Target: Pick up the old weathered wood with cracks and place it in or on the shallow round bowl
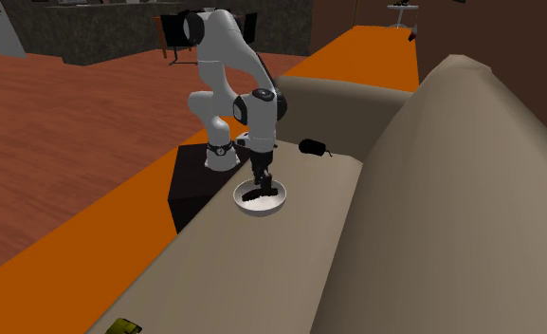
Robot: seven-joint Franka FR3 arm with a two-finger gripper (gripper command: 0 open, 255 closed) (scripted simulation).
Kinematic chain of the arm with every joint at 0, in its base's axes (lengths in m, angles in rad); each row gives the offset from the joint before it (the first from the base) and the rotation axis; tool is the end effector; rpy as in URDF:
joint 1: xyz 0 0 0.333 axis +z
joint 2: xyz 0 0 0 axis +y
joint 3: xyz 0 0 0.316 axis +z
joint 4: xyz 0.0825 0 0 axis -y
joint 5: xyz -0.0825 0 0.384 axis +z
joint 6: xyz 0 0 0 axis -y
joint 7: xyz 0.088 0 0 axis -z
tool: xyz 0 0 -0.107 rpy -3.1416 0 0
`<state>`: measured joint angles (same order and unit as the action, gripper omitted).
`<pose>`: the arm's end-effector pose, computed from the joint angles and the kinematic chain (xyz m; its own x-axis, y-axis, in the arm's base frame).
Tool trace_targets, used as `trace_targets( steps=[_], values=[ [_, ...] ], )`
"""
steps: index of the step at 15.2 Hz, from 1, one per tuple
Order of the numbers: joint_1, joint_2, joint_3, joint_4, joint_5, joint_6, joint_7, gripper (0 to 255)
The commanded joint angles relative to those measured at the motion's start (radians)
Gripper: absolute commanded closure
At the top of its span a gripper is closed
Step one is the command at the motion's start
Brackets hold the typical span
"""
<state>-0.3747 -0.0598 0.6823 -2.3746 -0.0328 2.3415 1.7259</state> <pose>0.4699 0.1487 0.3428 0.1728 -0.9832 0.0589 -0.9845 -0.1743 -0.0215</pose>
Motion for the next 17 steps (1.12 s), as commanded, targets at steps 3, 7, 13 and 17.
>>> trace_targets(
  steps=[3, 7, 13, 17],
  values=[
    [0.000, 0.000, 0.000, 0.000, 0.000, 0.000, 0.000, 0],
    [0.005, -0.055, -0.006, 0.027, 0.046, -0.069, -0.034, 0],
    [0.012, -0.097, -0.016, 0.055, 0.077, -0.132, -0.057, 0],
    [0.012, -0.097, -0.016, 0.055, 0.077, -0.132, -0.057, 0]
  ],
)
